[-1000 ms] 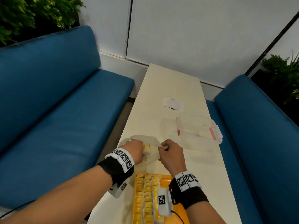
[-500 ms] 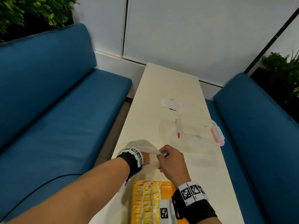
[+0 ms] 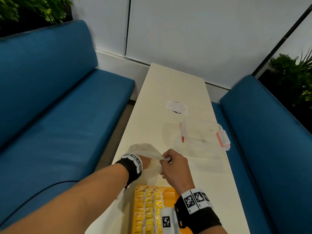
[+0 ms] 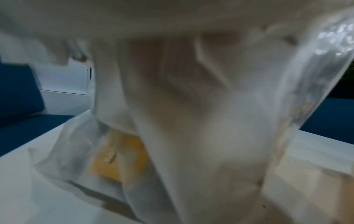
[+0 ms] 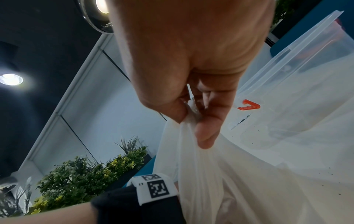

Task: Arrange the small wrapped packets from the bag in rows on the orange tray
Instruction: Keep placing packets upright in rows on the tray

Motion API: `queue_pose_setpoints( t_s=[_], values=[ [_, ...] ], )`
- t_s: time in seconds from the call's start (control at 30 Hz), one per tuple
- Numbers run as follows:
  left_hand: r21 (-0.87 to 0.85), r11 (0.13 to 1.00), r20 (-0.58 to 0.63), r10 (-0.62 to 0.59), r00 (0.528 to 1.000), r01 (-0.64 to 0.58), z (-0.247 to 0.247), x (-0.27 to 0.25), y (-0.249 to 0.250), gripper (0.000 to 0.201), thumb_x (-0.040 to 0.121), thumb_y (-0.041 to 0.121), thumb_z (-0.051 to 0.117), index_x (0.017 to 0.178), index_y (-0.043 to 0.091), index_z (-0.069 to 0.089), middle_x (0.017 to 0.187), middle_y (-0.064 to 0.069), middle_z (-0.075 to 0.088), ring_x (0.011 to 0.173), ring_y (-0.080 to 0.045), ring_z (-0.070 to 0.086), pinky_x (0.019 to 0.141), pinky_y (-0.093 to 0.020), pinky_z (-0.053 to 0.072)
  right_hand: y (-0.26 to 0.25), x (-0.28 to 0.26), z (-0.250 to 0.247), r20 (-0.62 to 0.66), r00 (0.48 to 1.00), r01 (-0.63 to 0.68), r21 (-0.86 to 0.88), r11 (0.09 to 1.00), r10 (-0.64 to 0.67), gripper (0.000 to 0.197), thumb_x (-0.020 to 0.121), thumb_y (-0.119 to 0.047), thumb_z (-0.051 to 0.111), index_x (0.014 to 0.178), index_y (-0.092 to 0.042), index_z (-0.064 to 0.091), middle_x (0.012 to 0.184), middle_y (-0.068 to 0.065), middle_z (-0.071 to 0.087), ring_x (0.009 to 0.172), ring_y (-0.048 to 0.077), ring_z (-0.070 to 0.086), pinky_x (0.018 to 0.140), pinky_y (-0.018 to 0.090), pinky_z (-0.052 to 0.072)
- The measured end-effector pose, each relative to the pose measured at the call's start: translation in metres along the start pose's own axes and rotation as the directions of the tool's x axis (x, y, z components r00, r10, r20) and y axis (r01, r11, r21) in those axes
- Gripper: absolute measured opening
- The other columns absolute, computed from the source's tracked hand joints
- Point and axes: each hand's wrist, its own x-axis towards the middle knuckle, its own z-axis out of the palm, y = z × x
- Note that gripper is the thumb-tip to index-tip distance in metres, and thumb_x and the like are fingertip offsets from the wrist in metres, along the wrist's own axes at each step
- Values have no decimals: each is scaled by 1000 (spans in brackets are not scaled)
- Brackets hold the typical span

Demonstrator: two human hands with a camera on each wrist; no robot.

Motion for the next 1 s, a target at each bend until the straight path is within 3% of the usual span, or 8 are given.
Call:
queue_pose_setpoints(
  t_s=[0.13,0.3,0.43,0.53,0.73,0.8,0.9,1.0],
  values=[
    [-12,996,-73,88,993,-89,-16,-18,5,25,103,29,47,127,28,54,128,5,60,110,-15,60,99,-29,50,-6,-1,-2,-1,999,-39,47,998,39,13,92,-8,53,87,-16,61,73,5,68,52,21,68,53,36,59],
    [33,991,-129,130,983,-127,-40,-30,19,10,96,33,53,99,27,62,100,-1,73,72,-12,61,72,-29,56,-10,4,-6,-14,996,-86,85,993,87,13,92,-7,50,84,-13,59,70,8,69,49,17,69,50,23,54],
    [189,959,-163,242,956,-211,-62,-45,37,26,93,42,55,112,25,60,104,3,66,91,-22,67,79,-31,51,-10,9,-7,-34,993,-106,127,986,111,11,91,-7,51,83,-11,59,72,9,68,49,20,70,56,31,58],
    [207,930,-149,335,930,-302,-68,-50,41,20,94,22,58,114,24,59,117,5,63,97,-21,64,82,-29,48,-9,14,-9,-49,990,-121,167,979,130,12,88,-3,52,83,-8,60,74,11,68,50,21,70,62,41,62],
    [231,841,-326,541,775,-490,-76,-73,39,36,91,-2,57,118,19,65,124,2,62,106,-19,59,79,-21,36,-4,20,-19,-67,983,-152,233,960,171,7,86,-1,53,82,-2,60,73,16,68,52,27,71,61,48,62],
    [145,815,-440,561,701,-561,-78,-84,36,36,86,-9,58,112,13,69,120,-3,63,94,-18,61,75,-22,42,0,21,-20,-68,980,-167,252,953,189,5,84,-1,54,84,-1,59,73,16,67,55,31,71,62,50,62],
    [-335,736,-622,296,725,-588,-74,-98,36,34,86,-14,52,104,9,69,113,-4,65,77,-14,64,69,-26,56,4,20,-21,-43,978,-186,279,942,206,4,85,-3,55,87,-1,58,77,16,66,55,32,72,67,55,61],
    [-711,512,-608,-104,787,-481,-68,-106,37,24,97,1,60,100,22,72,102,-2,74,86,-11,69,77,-27,57,7,17,-21,-13,977,-200,290,936,213,5,88,-5,56,92,-1,58,89,15,64,55,30,72,70,52,61]
  ],
)
